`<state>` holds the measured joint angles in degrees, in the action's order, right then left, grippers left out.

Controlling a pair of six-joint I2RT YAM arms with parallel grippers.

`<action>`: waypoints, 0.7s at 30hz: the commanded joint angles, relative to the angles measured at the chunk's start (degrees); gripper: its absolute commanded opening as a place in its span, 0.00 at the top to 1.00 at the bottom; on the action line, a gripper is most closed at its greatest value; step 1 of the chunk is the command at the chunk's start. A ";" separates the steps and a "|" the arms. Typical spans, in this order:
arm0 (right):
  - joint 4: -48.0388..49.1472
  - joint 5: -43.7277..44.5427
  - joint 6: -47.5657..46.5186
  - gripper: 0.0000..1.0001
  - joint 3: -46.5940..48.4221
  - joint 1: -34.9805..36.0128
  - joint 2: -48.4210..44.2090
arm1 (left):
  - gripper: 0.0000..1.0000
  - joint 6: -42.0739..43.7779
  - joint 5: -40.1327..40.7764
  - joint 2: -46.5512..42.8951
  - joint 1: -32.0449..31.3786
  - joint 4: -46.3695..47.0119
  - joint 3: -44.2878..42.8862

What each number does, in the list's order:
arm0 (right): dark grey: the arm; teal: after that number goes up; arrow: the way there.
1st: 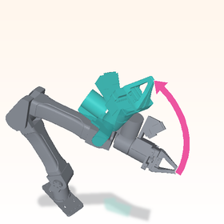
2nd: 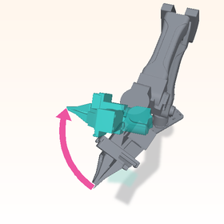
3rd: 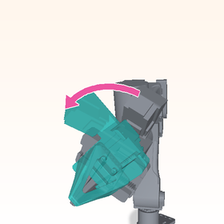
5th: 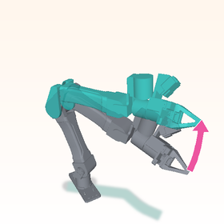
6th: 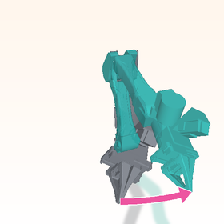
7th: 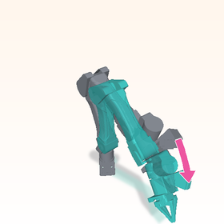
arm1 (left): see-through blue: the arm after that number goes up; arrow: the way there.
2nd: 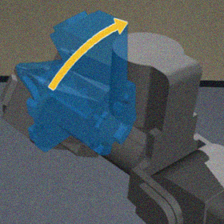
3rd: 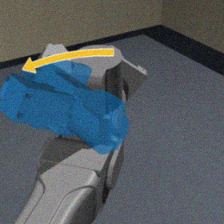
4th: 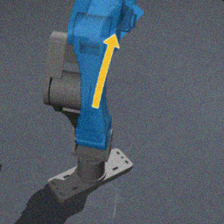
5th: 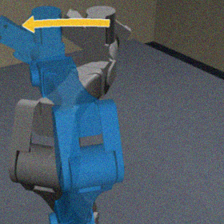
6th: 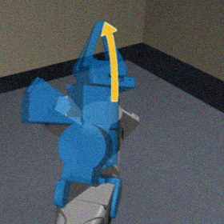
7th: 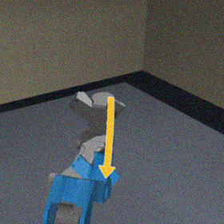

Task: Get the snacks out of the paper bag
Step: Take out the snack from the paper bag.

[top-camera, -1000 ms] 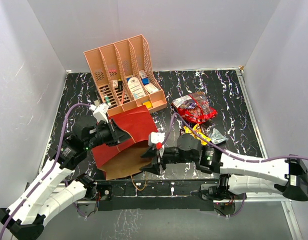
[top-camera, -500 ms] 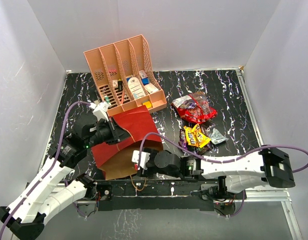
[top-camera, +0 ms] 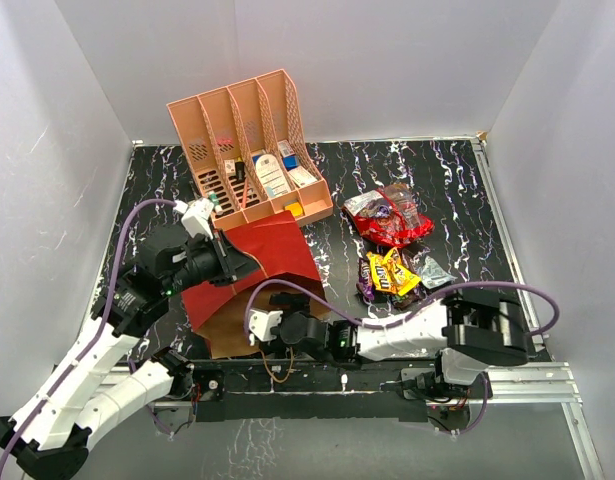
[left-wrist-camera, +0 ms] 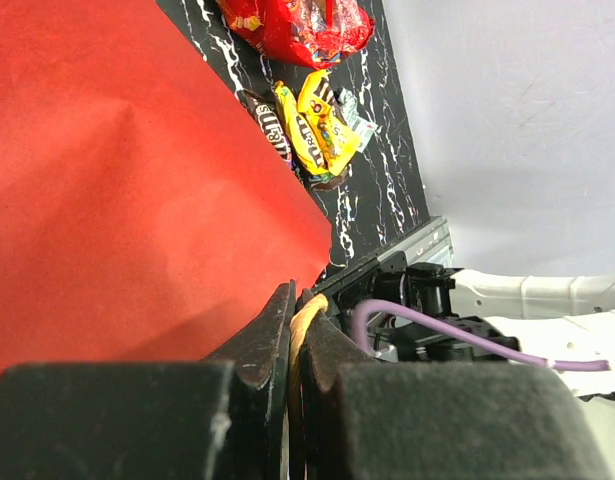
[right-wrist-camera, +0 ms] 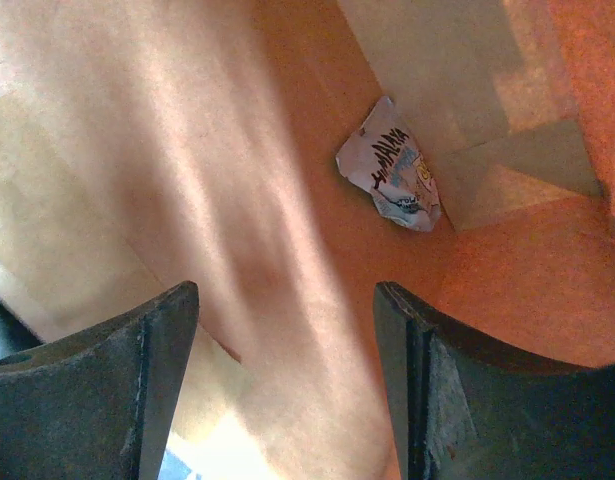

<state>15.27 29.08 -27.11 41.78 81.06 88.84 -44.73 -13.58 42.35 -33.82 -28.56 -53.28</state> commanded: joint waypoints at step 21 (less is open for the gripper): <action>49.87 11.90 18.28 0.12 -0.01 -7.46 20.16 | 1.00 -2.36 -5.68 -4.55 0.16 6.55 1.57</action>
<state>53.15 41.93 -8.47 44.16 74.37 109.54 -46.74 -17.28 38.35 -33.80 -24.25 -52.36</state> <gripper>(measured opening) 0.875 0.007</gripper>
